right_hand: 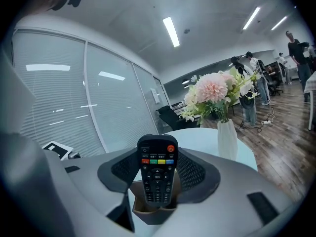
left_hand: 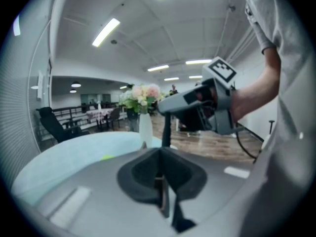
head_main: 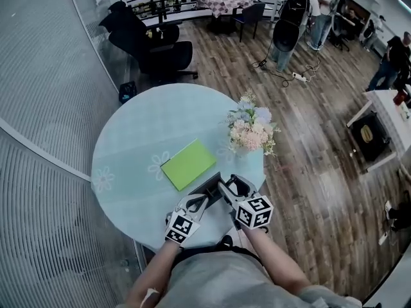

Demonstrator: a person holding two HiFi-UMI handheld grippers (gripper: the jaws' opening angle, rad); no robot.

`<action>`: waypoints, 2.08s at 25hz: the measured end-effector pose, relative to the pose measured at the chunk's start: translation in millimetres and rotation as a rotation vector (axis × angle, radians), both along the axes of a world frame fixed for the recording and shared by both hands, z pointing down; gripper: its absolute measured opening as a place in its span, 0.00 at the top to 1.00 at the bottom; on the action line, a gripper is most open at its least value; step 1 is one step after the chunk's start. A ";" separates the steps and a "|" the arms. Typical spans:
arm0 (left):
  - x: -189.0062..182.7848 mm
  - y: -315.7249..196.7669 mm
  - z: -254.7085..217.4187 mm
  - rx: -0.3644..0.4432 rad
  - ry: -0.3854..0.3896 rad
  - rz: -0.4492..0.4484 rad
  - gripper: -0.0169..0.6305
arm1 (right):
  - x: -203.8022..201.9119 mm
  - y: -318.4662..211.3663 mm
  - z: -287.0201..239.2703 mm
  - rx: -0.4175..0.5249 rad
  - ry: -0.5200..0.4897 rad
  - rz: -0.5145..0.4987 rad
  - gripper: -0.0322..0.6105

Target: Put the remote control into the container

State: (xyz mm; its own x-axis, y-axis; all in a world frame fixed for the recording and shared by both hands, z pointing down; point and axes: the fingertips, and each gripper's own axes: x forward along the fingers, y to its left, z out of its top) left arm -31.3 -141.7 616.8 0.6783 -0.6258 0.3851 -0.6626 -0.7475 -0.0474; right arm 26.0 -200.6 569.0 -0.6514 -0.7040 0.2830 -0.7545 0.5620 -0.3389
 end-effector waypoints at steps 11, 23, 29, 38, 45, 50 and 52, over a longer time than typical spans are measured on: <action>-19.5 0.6 16.3 -0.068 0.009 0.029 0.98 | -9.1 -17.0 17.4 0.047 0.118 -0.010 0.58; -57.0 3.0 27.5 -0.107 0.039 0.025 0.98 | -30.6 -23.6 52.2 0.044 0.195 -0.026 0.58; -58.8 5.4 27.4 -0.122 0.064 0.062 0.98 | -35.9 -19.7 72.0 0.057 0.288 -0.057 0.58; -61.8 11.7 35.5 -0.150 0.071 0.121 0.98 | -37.8 -14.1 101.3 0.009 0.336 -0.048 0.58; -61.7 13.4 34.3 -0.150 0.076 0.151 0.98 | -38.6 -11.9 119.2 -0.023 0.367 -0.058 0.58; -61.3 17.9 37.4 -0.166 0.074 0.166 0.98 | -39.5 -6.6 131.3 -0.039 0.403 -0.083 0.58; -59.4 18.5 37.0 -0.167 0.075 0.173 0.98 | -37.0 -4.3 135.3 -0.049 0.412 -0.089 0.58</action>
State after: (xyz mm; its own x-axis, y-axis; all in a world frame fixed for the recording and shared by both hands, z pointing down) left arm -90.7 -123.3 653.9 0.8000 -0.4301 0.4182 -0.5215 -0.8432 0.1303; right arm -11.1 -204.9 704.3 -0.5341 -0.6297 0.5642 -0.7820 0.6216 -0.0466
